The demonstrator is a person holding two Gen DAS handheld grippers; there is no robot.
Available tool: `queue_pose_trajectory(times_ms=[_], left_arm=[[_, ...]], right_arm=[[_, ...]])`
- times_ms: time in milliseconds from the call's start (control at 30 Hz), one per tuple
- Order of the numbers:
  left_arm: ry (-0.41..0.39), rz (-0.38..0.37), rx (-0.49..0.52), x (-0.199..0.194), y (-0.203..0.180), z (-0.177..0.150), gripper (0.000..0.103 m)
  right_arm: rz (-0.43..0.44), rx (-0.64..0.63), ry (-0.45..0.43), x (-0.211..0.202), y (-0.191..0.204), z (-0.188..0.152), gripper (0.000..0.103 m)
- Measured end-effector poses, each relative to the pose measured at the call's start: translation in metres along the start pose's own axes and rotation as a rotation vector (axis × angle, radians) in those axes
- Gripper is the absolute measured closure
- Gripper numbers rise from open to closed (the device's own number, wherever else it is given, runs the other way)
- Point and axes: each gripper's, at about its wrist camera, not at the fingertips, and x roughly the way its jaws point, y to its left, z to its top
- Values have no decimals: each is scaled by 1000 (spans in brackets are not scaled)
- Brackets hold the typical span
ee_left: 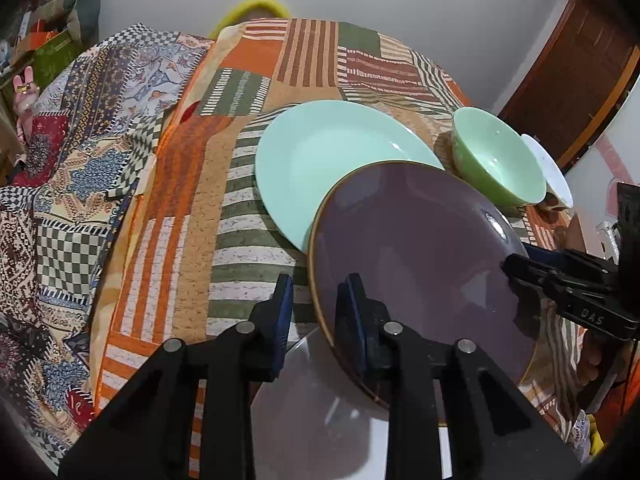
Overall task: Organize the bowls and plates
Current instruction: 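Lift the dark purple plate off the white plate with the left tool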
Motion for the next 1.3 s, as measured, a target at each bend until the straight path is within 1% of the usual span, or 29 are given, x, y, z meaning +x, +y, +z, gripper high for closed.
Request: queue_pose_trajectory(times_ms=[33,100,133,233,400,567,933,1300], left_arm=[[1,-6,6,0,-1,1,83],[0,-2,16,1,-4,2,84],[-2,0,19,1,-5,1,83],[3,-4,17,1,-5,1,84],[8,25,35,-3,-13,-1,84],[10,19,37,-8,-20,-5,84],[-27,10,44,-31,-40,-13,84],[-52,6,74,-60,-70,-29,84]], right_arm=[[9,5,0,1,-1,0,71],[23,11,0,4,0,3,74],[33,11,0,4,0,3,78],[28,6,-4,5,3,3,78],[31,27,-5,3,1,2,79],[37,44,-11,-3,-3,0,81],[38,52,-35,-23,-6,-10,82],[36,62,-75,-56,-10,-24,82]])
